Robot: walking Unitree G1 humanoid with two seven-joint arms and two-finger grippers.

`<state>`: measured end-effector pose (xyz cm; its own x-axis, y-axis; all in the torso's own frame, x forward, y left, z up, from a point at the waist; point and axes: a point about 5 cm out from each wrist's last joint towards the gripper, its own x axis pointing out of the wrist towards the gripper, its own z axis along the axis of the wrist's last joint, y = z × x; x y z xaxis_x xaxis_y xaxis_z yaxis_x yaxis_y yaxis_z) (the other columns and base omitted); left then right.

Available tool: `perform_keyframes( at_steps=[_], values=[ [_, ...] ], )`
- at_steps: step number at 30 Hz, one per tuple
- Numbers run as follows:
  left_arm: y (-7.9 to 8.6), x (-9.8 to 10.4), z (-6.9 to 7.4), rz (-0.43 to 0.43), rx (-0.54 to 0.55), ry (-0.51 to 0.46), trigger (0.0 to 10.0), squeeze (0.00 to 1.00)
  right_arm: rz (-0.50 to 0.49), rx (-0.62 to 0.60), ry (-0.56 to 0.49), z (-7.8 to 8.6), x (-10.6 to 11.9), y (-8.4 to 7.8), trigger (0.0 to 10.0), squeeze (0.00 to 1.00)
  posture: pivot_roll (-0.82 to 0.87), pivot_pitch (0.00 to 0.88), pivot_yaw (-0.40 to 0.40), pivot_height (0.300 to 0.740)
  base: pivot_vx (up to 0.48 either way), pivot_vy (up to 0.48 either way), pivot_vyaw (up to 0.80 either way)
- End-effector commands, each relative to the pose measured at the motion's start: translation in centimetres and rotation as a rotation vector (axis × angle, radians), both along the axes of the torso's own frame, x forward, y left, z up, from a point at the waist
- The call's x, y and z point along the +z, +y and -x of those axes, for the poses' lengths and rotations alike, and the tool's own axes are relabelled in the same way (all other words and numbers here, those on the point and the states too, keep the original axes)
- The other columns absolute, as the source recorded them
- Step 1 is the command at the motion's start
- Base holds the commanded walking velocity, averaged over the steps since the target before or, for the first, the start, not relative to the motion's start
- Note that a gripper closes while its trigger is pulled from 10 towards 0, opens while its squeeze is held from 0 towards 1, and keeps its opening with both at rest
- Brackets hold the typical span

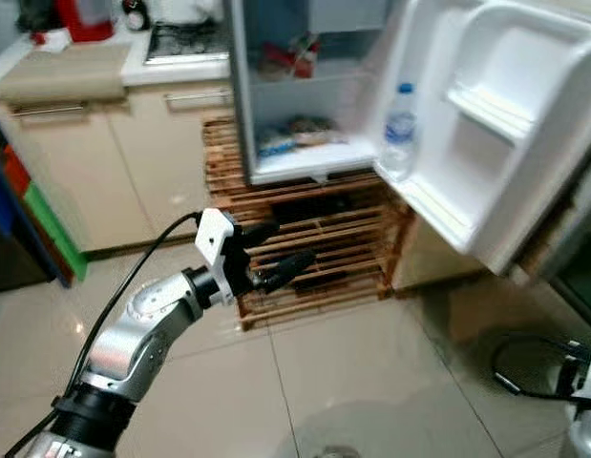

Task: Restocking fridge

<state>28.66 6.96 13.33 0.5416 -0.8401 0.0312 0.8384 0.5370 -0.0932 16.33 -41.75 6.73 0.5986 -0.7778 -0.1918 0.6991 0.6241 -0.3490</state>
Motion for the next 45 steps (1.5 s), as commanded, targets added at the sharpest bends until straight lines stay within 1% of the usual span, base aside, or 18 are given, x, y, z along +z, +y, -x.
perform_keyframes(
  at_steps=[1,3,4,5,6,7,9,10,13,19,20,24,30,36,38,39,42,45],
  values=[
    [0.1,0.3,0.2,-0.005,-0.033,-0.007,10.0,0.0,0.064,0.029,-0.133,-2.4,3.6,-0.7,10.0,0.0,-0.27,0.0,0.049,0.74,0.0,0.0,0.0],
    [0.1,0.5,0.3,-0.007,-0.054,-0.011,10.0,0.0,0.089,0.038,-0.172,-3.5,5.3,-1.1,10.0,0.0,-0.27,0.0,0.051,0.74,0.0,0.0,0.0],
    [0.1,0.5,0.3,-0.007,-0.054,-0.011,10.0,0.0,0.089,0.038,-0.172,-3.5,5.3,-1.1,10.0,0.0,-0.27,0.0,0.051,0.74,0.0,0.0,0.0],
    [0.2,0.7,0.1,-0.01,-0.04,-0.025,10.0,0.0,0.092,0.077,-0.231,-5.3,7.3,-1.5,10.0,0.0,-0.26,0.0,0.052,0.74,0.0,0.0,0.0],
    [0.3,0.8,-0.1,-0.015,-0.024,-0.038,10.0,0.0,0.091,0.105,-0.254,-6.2,8.1,-1.5,10.0,0.0,-0.26,0.0,0.05,0.74,0.0,0.0,0.0],
    [0.3,0.8,-0.1,-0.015,-0.024,-0.038,10.0,0.0,0.091,0.105,-0.254,-6.2,8.1,-1.5,10.0,0.0,-0.26,0.0,0.05,0.74,0.0,0.0,0.0],
    [0.2,1.1,-0.3,-0.009,-0.016,-0.048,10.0,0.0,0.085,0.166,-0.314,-8.1,9.8,-1.1,10.0,0.0,-0.25,0.0,0.046,0.74,0.0,0.0,0.0],
    [0.2,1.1,-0.3,-0.009,-0.016,-0.048,10.0,0.0,0.085,0.166,-0.314,-8.1,9.8,-1.1,10.0,0.0,-0.25,0.0,0.046,0.74,0.0,0.0,0.0],
    [0.1,1.3,-0.3,0.006,-0.016,-0.042,10.0,0.0,0.054,0.267,-0.358,-10.5,11.3,-0.2,10.0,0.0,-0.24,0.0,0.046,0.74,0.0,0.0,0.0],
    [0.3,1.4,-0.5,0.001,-0.002,-0.046,10.0,0.0,-0.018,0.363,-0.373,-13.8,13.3,1.0,10.0,0.0,-0.22,0.0,0.039,0.74,0.0,0.0,0.0],
    [0.3,1.4,-0.5,0.001,-0.002,-0.046,10.0,0.0,-0.018,0.363,-0.373,-13.8,13.3,1.0,10.0,0.0,-0.22,0.0,0.039,0.74,0.0,0.0,0.0],
    [0.9,1.8,-0.7,-0.005,0.041,-0.059,10.0,0.0,-0.064,0.465,-0.38,-16.4,14.5,3.0,10.0,0.0,-0.18,0.0,0.022,0.74,0.0,0.0,0.0],
    [1.4,1.9,-0.8,-0.005,0.069,-0.062,10.0,0.0,-0.106,0.541,-0.415,-17.6,14.9,4.5,10.0,0.0,-0.17,0.0,0.015,0.74,0.0,0.0,0.0],
    [1.3,1.4,-0.4,-0.019,0.028,-0.038,10.0,0.0,-0.152,0.78,-0.492,-19.1,15.5,8.6,10.0,0.0,-0.19,0.0,0.033,0.74,0.0,0.0,0.0],
    [1.3,1.4,-0.4,-0.02,0.024,-0.036,10.0,0.0,-0.162,0.82,-0.505,-19.2,15.5,9.3,10.0,0.0,-0.19,0.0,0.033,0.74,0.0,0.0,0.0],
    [1.3,1.4,-0.4,-0.023,0.02,-0.036,10.0,0.0,-0.176,0.864,-0.523,-19.2,15.6,10.3,10.0,0.0,-0.2,0.0,0.044,0.74,0.0,0.0,0.0],
    [1.3,1.5,-0.4,-0.035,-0.002,-0.036,10.0,0.0,-0.212,1.067,-0.533,-18.3,15.9,14.5,10.0,0.0,-0.2,0.0,0.048,0.74,0.0,0.0,0.0],
    [1.5,1.4,-0.2,-0.046,-0.019,-0.026,10.0,0.0,-0.279,1.197,-0.558,-16.3,16.6,16.7,10.0,0.0,-0.2,0.0,0.052,0.74,0.0,0.0,0.0]
  ],
)
